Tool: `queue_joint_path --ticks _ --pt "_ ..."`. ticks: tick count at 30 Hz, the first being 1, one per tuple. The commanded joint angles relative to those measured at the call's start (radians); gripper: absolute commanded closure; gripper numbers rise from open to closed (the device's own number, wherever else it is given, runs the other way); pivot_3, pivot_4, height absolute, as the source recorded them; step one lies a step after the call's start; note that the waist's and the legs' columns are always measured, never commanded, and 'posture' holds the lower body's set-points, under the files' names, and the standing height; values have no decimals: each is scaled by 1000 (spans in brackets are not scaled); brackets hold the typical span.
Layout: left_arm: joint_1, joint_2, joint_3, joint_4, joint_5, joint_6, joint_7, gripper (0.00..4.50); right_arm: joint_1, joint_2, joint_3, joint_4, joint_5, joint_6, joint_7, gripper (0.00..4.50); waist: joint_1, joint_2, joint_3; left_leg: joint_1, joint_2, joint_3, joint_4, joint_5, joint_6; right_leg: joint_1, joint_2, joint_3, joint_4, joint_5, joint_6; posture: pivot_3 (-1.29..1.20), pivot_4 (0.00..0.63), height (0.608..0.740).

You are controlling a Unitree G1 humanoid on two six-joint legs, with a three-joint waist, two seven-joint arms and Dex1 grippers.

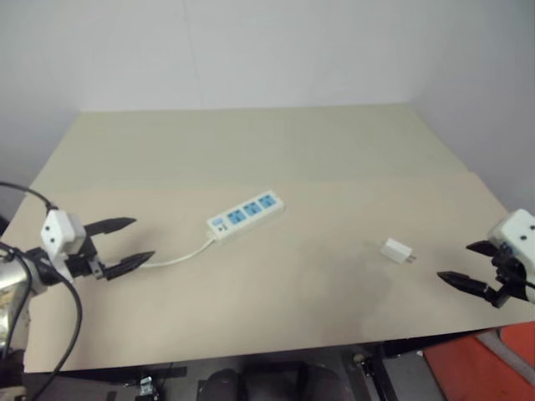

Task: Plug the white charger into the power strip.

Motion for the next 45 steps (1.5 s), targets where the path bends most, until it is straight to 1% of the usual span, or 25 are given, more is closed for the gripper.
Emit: queue_joint_path --ticks 1,10,14,16,19,23,28,35,38,45 --pt "-29 0 -3 8 2 -21 -4 54 8 4 -32 -31 9 3 -10 0 0 0 0 0 0 0 0 0 0 0 0 0 0 0 0 0 150 740" --pt "-106 -22 -56 44 -2 -22 -48 54 38 25 -58 -61 9 15 -19 0 1 0 0 0 -1 0 0 0 0 0 0 0 0 0 0 0 150 740" --pt "-128 -46 -94 35 -14 -13 -107 54 25 33 -40 -62 12 22 -38 0 1 0 0 0 -1 0 0 0 0 0 0 0 0 0 0 0 150 740" --pt "-162 -75 -124 65 4 -43 -114 54 11 42 -25 -73 20 21 -51 0 1 0 0 0 -1 1 0 0 0 0 0 0 0 0 0 0 150 740" --pt "-237 -132 -168 157 48 -118 -116 54 -9 59 0 -94 26 14 -76 0 3 0 0 1 -2 0 0 0 -1 2 0 0 1 0 0 0 150 740" --pt "-390 -255 -192 364 58 -196 -113 54 2 77 3 -143 36 15 -89 0 7 -1 0 2 -2 0 1 0 0 4 0 -1 1 0 0 0 150 740" --pt "-495 -329 -208 564 88 -292 -158 54 28 78 -37 -180 48 31 -89 0 -1 -2 0 1 -3 -1 1 0 0 4 0 -2 2 1 0 0 150 740" --pt "-571 -374 -226 741 149 -408 -192 54 72 80 -103 -216 42 51 -87 0 1 -4 1 1 -2 -2 2 0 1 4 0 -1 -1 1 1 0 150 740" --pt "-595 -395 -218 803 172 -472 -151 54 94 98 -125 -235 42 51 -95 0 2 -4 1 1 -2 -2 2 -1 2 4 0 -1 -1 1 1 0 150 740" --pt "-618 -436 -203 875 180 -521 -107 54 110 116 -128 -249 46 46 -102 0 2 -5 2 1 -3 -2 2 -2 3 4 0 -1 1 1 1 0 150 740"
